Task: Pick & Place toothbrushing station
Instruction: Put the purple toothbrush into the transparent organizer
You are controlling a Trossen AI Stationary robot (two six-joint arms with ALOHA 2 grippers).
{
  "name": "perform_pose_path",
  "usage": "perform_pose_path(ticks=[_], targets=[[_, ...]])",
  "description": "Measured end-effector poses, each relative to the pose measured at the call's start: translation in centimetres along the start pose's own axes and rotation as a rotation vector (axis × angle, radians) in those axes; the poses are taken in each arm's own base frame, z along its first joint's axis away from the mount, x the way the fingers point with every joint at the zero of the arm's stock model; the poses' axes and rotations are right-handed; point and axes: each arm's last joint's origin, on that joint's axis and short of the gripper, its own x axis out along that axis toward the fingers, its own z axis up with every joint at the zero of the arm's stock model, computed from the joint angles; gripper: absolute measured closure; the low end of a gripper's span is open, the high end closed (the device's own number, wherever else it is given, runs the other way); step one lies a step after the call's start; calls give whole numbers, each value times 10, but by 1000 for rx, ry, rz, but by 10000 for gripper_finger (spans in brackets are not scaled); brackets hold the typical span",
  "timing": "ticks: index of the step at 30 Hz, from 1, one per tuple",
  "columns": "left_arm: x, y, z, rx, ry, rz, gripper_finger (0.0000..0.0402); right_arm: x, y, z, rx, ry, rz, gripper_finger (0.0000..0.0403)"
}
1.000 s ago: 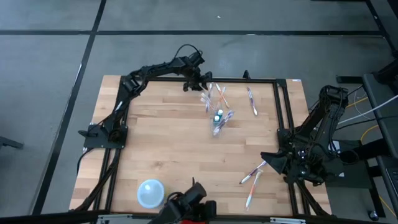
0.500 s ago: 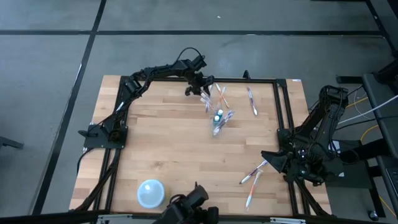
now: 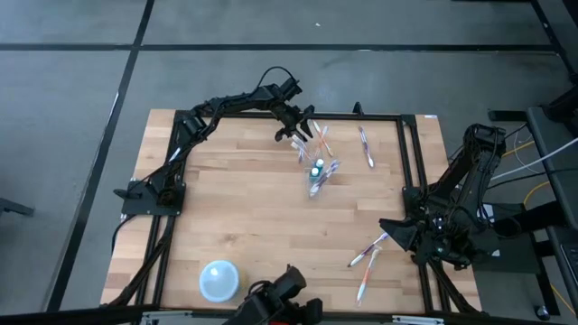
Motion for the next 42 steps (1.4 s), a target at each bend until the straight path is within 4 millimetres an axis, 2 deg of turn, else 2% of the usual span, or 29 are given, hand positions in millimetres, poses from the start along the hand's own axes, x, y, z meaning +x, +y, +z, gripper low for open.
perform_pose_path(ticks=[5,9,12,15,18,22,28,31,35,42], targets=[[-3,2,0,-55,18,17,288,0,0,0,-1,0,0,261],[5,8,-13,-35,125,56,288,0,0,0,9,0,0,261],[8,-3,-33,37,240,24,288,0,0,0,22,2,2,261],[1,-24,-56,159,243,-4,288,0,0,0,22,7,9,261],[-11,-45,-83,319,154,-2,288,0,1,0,18,12,14,261],[-39,-68,-125,514,-64,41,288,2,2,7,2,5,11,261],[-87,-87,-184,735,-402,127,288,8,6,31,-62,-13,14,261],[-102,-89,-199,760,-442,130,288,13,7,44,-91,-16,41,261],[-109,-83,-210,768,-438,182,288,17,9,56,-86,-11,93,261],[-112,-69,-240,816,-533,429,288,24,8,59,-77,-44,74,261]])
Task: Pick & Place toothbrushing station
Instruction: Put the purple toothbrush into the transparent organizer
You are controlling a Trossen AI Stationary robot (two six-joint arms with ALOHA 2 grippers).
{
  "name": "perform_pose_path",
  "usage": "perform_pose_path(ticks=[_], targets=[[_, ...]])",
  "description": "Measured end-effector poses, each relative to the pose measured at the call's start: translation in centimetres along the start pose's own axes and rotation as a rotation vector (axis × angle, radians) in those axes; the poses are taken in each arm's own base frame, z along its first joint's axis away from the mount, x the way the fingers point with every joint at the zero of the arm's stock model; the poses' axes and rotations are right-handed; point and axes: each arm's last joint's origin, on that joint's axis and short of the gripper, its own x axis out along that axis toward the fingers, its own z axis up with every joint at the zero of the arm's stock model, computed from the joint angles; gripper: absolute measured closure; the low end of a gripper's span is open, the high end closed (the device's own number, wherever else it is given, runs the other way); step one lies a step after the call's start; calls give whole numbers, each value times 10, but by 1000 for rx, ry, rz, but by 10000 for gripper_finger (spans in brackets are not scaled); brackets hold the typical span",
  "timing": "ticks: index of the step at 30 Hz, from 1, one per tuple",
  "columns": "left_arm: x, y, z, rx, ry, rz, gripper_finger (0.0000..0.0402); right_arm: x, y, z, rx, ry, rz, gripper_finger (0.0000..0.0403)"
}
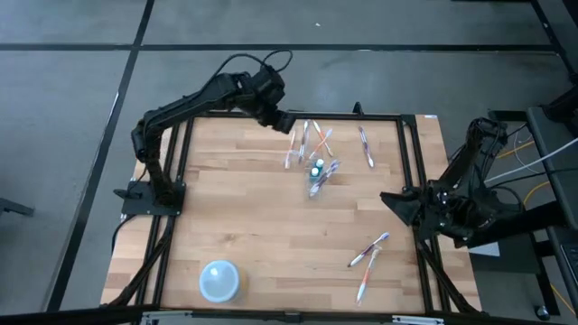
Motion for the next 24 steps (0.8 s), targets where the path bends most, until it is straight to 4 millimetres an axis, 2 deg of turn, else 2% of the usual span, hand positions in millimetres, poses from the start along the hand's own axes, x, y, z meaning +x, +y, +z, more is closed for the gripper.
perform_pose_path(ticks=[6,8,12,17,24], targets=[[-22,-4,-22,89,-65,249,288,9,-4,7,-14,-58,-65,261],[-38,-7,-29,109,-131,280,288,13,-4,15,-23,-67,-30,261],[-78,-12,-41,158,-289,290,288,22,4,42,-109,-126,-16,261],[-127,-11,-61,171,-428,258,288,21,15,77,-207,-164,-134,261],[-167,-7,-85,155,-545,261,288,12,26,120,-212,-165,-153,261]])
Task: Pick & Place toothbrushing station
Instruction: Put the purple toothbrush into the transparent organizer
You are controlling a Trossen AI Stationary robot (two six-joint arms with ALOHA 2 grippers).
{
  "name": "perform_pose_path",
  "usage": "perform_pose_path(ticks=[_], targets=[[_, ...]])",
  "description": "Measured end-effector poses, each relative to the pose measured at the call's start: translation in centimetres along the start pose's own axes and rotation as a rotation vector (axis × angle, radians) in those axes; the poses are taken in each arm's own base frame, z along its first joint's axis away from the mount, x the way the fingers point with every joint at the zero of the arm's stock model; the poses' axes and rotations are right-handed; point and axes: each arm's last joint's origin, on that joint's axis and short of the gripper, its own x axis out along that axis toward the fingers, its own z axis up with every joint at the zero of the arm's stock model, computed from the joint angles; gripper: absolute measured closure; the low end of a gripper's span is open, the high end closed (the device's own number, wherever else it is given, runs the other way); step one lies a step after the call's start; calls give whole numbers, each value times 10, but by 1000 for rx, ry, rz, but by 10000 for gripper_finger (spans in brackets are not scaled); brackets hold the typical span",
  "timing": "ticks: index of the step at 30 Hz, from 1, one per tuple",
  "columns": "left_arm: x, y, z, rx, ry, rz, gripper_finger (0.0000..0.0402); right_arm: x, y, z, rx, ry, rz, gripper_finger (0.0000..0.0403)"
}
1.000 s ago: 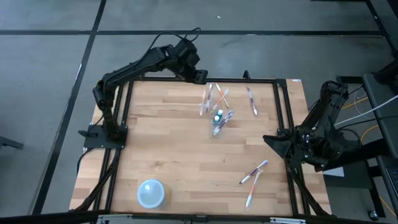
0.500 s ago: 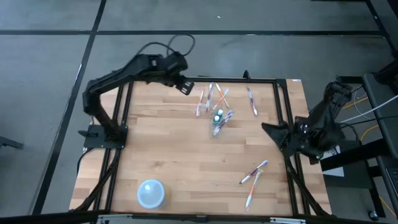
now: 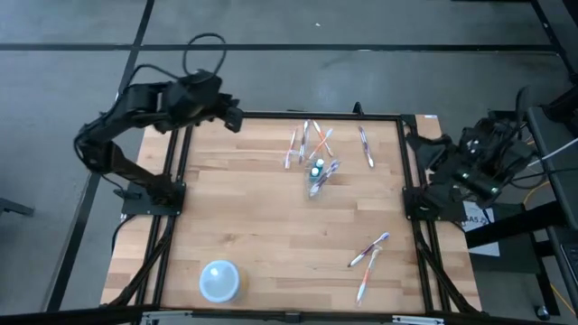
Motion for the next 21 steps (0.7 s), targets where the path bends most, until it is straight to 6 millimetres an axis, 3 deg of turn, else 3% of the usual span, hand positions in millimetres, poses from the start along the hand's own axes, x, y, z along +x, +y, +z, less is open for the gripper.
perform_pose_path(ticks=[5,9,15,21], targets=[[-18,-1,-8,39,-31,9,288,2,17,14,-65,-5,44,261],[-29,-7,-13,92,-58,-25,288,4,41,10,-177,-26,315,261],[-46,-32,-11,255,-159,-228,288,24,70,-1,-236,-4,441,261],[-67,-53,8,399,-408,-474,288,46,89,13,-304,12,548,261]])
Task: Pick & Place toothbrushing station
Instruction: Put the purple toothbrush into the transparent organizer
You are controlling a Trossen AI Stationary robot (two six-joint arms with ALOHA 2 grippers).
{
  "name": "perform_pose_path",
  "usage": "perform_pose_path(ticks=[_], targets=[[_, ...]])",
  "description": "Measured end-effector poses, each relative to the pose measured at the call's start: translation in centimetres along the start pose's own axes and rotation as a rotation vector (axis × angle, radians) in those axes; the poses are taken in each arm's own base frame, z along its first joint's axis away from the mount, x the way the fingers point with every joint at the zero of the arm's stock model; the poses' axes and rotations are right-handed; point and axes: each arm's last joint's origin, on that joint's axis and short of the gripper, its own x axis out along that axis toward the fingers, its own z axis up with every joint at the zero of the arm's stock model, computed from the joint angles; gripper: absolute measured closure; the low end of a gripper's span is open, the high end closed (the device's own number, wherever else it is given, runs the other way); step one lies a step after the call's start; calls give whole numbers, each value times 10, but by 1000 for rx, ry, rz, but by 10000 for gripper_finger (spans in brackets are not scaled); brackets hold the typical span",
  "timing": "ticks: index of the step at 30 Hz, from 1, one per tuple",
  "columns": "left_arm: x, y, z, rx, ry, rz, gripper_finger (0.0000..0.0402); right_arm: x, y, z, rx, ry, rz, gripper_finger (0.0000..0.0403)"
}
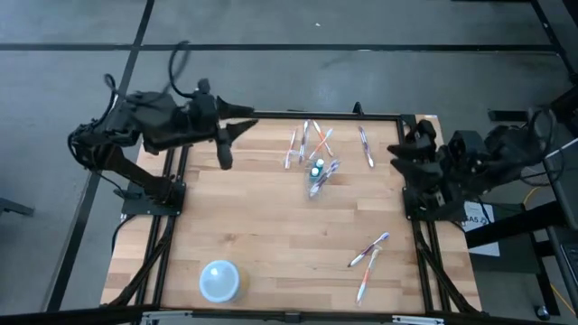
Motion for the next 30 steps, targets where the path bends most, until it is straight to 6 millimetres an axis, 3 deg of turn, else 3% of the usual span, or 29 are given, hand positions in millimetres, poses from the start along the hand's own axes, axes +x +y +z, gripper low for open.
perform_pose_path(ticks=[7,13,17,20,24,27,30], targets=[[-23,26,14,55,-126,-39,288,7,-13,36,-83,222,-101,261],[-35,62,1,1,-5,27,288,4,-43,32,-138,511,-351,261],[-27,77,-14,-62,73,94,288,-1,-73,22,-132,658,-523,261],[-14,85,-34,-124,94,151,288,0,-90,23,-111,674,-575,261],[8,92,-78,-263,109,231,288,13,-111,21,-70,670,-561,261],[21,95,-119,-415,98,279,288,28,-135,7,-13,715,-558,261],[23,97,-148,-568,35,298,288,41,-170,-16,63,808,-616,261]])
